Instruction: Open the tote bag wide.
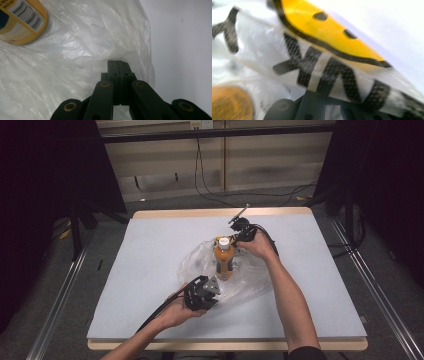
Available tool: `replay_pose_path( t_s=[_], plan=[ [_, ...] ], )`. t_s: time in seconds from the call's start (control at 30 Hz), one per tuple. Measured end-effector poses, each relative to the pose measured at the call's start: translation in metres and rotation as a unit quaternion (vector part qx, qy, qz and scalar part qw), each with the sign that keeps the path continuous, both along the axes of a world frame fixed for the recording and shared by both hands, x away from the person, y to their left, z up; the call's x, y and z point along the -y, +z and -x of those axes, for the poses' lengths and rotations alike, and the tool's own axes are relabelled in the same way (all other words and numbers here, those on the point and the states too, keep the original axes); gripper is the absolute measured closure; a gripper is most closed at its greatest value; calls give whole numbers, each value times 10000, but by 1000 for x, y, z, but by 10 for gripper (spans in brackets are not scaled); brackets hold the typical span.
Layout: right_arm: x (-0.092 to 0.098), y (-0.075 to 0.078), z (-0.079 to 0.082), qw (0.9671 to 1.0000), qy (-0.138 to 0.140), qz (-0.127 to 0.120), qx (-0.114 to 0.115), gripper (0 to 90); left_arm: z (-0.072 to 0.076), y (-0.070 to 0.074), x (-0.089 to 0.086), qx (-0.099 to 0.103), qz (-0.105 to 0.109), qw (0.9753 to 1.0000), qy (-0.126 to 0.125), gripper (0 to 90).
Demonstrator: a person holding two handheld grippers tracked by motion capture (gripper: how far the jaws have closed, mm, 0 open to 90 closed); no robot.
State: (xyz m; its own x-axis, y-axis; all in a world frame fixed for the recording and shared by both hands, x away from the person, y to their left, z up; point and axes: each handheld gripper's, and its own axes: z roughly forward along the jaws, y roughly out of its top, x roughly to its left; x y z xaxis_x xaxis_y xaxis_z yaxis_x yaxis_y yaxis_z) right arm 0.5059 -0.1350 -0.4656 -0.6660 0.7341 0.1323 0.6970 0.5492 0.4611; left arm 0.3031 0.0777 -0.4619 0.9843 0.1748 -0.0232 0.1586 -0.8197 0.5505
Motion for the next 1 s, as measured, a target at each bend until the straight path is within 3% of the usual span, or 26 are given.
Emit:
replay_pose_path(
  t_s=[0.07,0.17,0.27,0.33,0.43,0.53,0.57,0.63,0.67,0.73,0.83,0.97,1.0],
  plan=[
    [1,-1,-1,9997,-80,52,205,900,2,-1,-3,-7,57,10000,-49,900],
    [1,-2,-4,9992,-218,50,331,900,3,-1,-4,-104,52,9999,-73,900],
    [4,-4,-9,9983,-411,34,403,900,8,1,-5,-122,-6,9998,-163,900],
    [5,-4,-12,9973,-488,161,521,900,10,1,-5,-120,-41,9997,-214,900],
    [4,-2,-10,9973,-474,245,504,900,5,0,-6,-183,111,9997,-156,900],
    [5,4,-1,9984,-192,-8,528,900,-3,7,-7,-264,427,9987,-57,900],
    [6,9,2,9983,-122,-151,545,900,-6,12,-8,-175,492,9986,-4,900],
    [9,19,10,9973,21,-236,692,900,-12,22,-10,-134,629,9979,111,900],
    [11,25,15,9968,53,-371,701,900,-17,29,-13,-192,675,9975,92,900],
    [14,36,25,9953,192,-617,724,900,-23,38,-16,-79,860,9959,274,900],
    [11,44,41,9946,532,-513,724,900,-36,51,-21,-49,1052,9936,413,900],
    [8,39,60,9942,742,-492,596,900,-48,58,-25,83,1088,9923,579,900],
    [9,35,63,9943,756,-508,555,900,-60,53,-23,118,866,9936,717,900]
  ],
)
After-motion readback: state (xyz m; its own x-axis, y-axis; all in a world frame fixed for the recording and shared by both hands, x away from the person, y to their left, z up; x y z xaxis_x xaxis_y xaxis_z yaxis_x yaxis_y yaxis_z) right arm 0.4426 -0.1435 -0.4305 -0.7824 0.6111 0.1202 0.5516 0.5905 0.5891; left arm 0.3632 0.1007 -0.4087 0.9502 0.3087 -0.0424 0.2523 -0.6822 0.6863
